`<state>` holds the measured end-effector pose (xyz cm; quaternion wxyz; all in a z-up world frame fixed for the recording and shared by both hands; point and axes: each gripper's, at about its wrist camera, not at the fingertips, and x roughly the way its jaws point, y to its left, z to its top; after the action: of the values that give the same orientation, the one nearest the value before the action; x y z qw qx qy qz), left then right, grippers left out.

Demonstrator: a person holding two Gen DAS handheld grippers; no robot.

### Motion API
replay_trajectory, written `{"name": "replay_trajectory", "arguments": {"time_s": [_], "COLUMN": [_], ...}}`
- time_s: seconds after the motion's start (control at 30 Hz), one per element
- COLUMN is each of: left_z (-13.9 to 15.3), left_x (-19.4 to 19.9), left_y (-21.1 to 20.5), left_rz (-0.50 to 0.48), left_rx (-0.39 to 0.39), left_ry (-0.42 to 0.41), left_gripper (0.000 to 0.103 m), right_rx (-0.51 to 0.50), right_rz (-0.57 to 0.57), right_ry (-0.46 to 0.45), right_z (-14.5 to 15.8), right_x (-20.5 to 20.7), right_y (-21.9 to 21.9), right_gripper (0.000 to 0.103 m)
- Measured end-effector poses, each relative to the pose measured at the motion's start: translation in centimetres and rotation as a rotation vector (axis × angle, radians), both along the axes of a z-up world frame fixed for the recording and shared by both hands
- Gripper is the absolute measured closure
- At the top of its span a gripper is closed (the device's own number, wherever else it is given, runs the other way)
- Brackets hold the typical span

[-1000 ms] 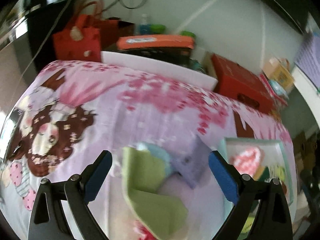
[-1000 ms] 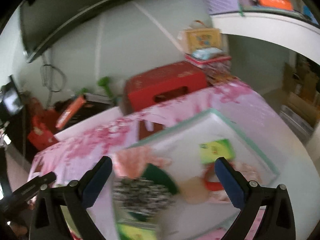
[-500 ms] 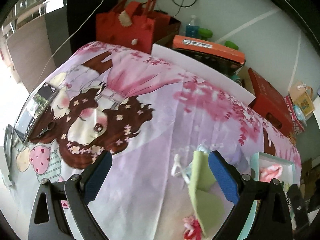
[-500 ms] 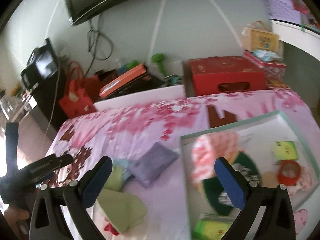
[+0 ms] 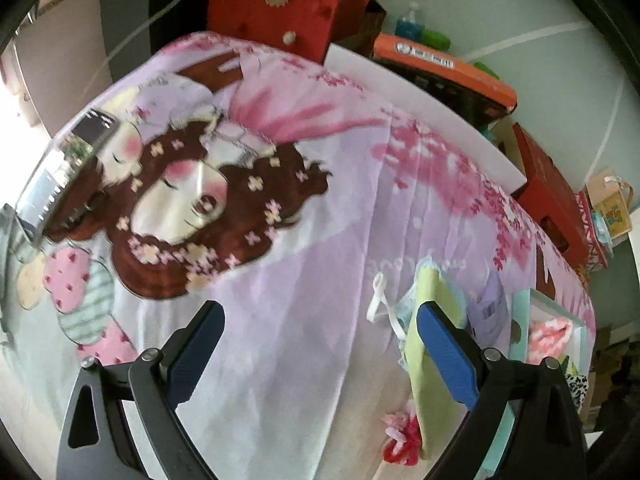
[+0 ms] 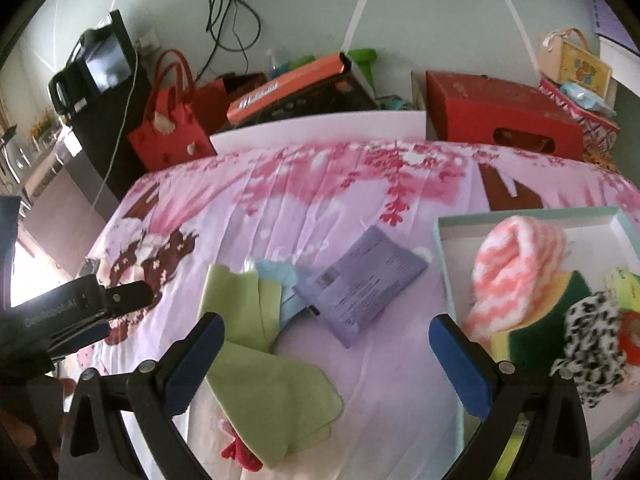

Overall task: Organize soft objects
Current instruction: 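Grasp the light green cloth with the left tool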

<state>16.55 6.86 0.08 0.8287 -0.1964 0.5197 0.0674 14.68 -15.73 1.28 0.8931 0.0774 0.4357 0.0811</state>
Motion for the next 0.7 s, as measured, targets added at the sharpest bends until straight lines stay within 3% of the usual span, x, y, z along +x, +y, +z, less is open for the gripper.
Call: {"name": "replay_trajectory", "arguments": {"time_s": [0.3, 0.37, 0.43, 0.57, 0.63, 0.7], "left_z": [-1.2, -1.5, -2.0, -2.7, -2.9, -3.0], "left_x": [0.5, 0.6, 0.9, 1.2, 1.2, 1.2], "left_y": [-2.4, -2.8, -3.1, -3.4, -3.5, -3.7], "left_rz": [-0.087, -0.099, -0.105, -0.108, -0.113, -0.126], "left_rx": [-0.073, -0.082, -0.103, -0.154, -0.168, -0.185], "left_ry": [0.016, 0.017, 0.025, 0.039, 0.039, 0.042], "left_gripper": [0.007, 0.008, 0.020, 0.030, 0.046, 0.054], "right_rx": [-0.002, 0.000, 0.004, 0.034, 0.039, 0.038], "right_rz": [0.008, 0.006, 0.001, -0.008, -0.010, -0.010], "right_ry": [0.030, 0.033, 0.038, 0.047, 0.046, 0.046], "right_z": [-1.6, -1.8, -2.1, -2.8, -3.0, -3.2], "right_x": [0.6, 0.7, 0.9, 1.2, 1.2, 1.3], "right_y": [0.6, 0.5, 0.4, 0.0, -0.1, -0.1], "right_gripper": [0.007, 0.017, 0.021, 0.025, 0.027, 0.027]}}
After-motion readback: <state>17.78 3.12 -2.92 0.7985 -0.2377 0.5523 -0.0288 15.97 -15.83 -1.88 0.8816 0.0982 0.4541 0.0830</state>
